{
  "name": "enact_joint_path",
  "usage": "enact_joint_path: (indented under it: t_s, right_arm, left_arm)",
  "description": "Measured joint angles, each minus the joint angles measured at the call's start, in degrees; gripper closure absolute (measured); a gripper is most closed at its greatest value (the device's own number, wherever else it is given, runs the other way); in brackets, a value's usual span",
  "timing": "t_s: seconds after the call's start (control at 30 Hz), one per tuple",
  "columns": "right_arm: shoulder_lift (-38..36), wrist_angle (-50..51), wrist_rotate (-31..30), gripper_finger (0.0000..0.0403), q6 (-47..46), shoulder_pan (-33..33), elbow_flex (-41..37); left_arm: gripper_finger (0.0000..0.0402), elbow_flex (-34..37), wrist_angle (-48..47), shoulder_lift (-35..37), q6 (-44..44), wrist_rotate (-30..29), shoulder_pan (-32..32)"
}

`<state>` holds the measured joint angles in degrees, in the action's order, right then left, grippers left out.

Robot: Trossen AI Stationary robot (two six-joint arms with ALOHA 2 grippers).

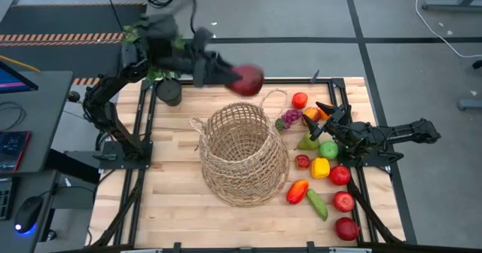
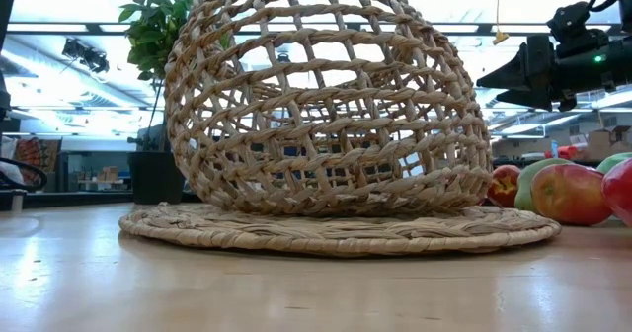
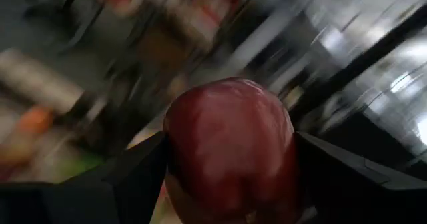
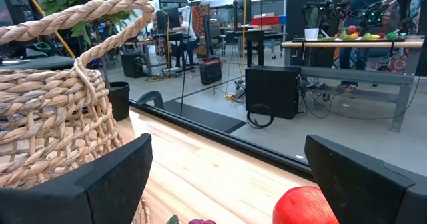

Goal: Build produce basket
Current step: Put the dark red apple into the brown basket

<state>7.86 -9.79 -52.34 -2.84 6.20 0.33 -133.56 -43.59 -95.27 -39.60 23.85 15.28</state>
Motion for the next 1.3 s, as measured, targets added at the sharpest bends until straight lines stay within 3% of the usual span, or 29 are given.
enact_joint_path:
  t_s: [0.2,0.43,0.57,0.7,0.77,0.97,1.3]
  right_arm:
    - [0.0,0.0,0.0,0.0007,0.0,0.0,0.0]
    - [0.0,0.0,0.0,0.0007,0.0,0.0,0.0]
    - [0.0,0.0,0.0,0.0007,0.0,0.0,0.0]
    - [0.0,0.0,0.0,0.0007,0.0,0.0,0.0]
    - [0.0,0.0,0.0,0.0007,0.0,0.0,0.0]
    - [0.0,-0.1,0.0,0.0007,0.0,0.0,0.0]
    - [0.0,0.0,0.0,0.0007,0.0,0.0,0.0]
  left_arm:
    - [0.0083,0.0,-25.0,-2.7,8.1,-4.4,-1.3]
    - [0.0083,0.0,-30.4,-9.6,9.7,-3.0,-1.3]
    - [0.0083,0.0,-38.2,-14.3,13.6,-3.2,-1.4]
    - [0.0083,0.0,-46.1,-18.8,18.9,-8.5,-2.2]
    - [0.0083,0.1,-46.3,-21.0,20.9,-12.2,-2.9]
    - [0.0083,0.2,-46.2,-25.9,25.1,-14.7,-5.2]
    - [0.0083,0.9,-46.4,-30.4,38.2,-14.8,-8.3]
